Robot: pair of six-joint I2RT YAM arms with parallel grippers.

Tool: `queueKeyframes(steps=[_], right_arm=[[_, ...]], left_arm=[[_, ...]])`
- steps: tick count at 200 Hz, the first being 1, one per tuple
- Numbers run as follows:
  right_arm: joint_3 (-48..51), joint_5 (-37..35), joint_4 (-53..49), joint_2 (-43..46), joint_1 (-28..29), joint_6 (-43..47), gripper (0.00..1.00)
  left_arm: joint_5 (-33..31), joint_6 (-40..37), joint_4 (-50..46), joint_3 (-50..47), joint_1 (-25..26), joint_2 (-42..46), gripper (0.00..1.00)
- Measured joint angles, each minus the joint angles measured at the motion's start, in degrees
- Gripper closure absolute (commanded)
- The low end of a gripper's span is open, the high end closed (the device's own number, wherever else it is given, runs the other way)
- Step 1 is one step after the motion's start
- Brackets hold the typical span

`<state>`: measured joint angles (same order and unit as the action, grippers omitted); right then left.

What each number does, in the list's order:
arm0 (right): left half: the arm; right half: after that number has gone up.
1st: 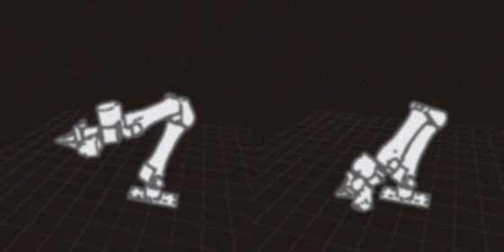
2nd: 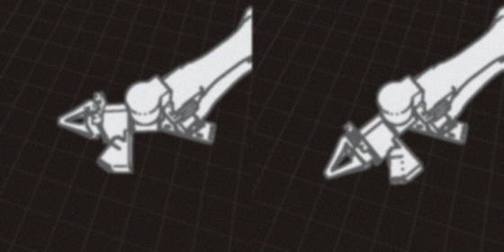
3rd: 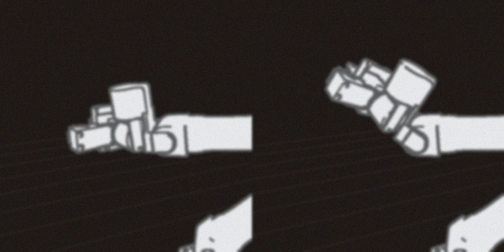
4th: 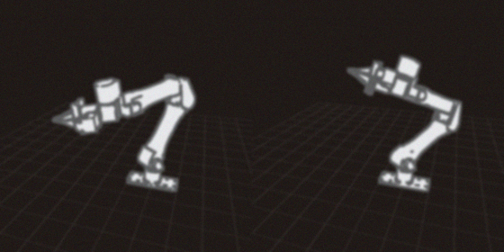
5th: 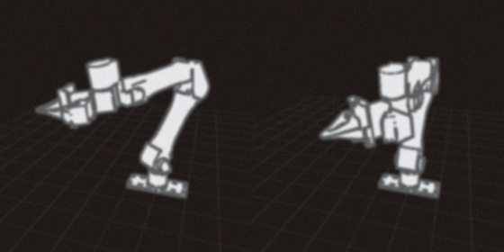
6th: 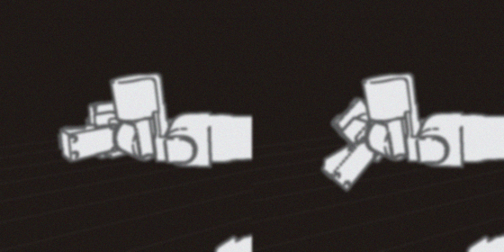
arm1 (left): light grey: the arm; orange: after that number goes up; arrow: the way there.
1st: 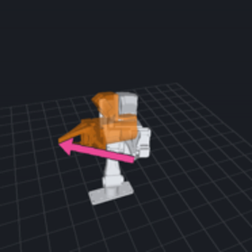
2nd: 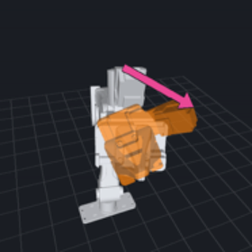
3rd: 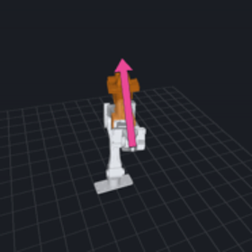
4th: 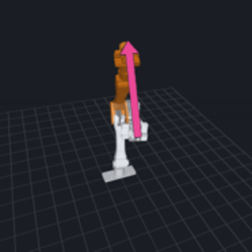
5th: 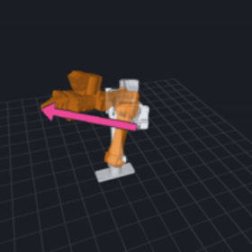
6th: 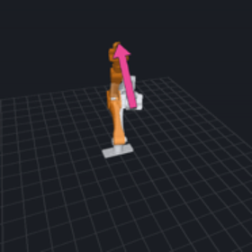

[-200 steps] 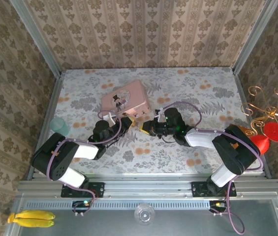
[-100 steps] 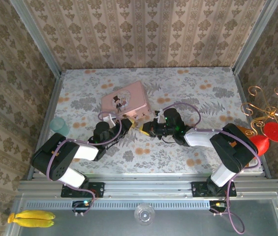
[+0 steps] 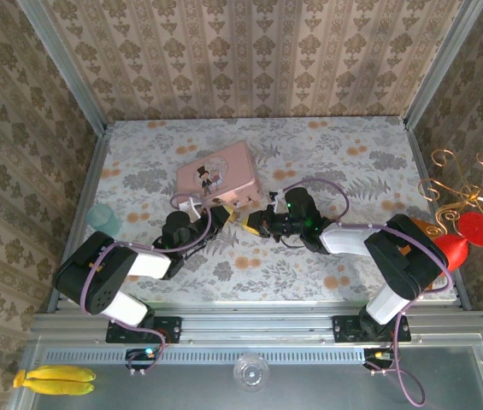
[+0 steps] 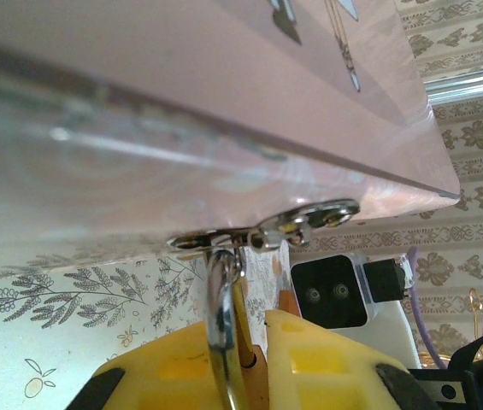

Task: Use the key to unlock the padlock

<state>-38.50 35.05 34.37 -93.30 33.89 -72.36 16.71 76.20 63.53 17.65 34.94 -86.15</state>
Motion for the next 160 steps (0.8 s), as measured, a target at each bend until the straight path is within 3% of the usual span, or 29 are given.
queueKeyframes(steps=[160], right_arm=[[0.0, 1.42, 4.04, 0.0, -0.96, -2.71, 1.0]], left_arm=[[0.48, -2.08, -0.09, 1.14, 0.83, 1.7, 0.98]])
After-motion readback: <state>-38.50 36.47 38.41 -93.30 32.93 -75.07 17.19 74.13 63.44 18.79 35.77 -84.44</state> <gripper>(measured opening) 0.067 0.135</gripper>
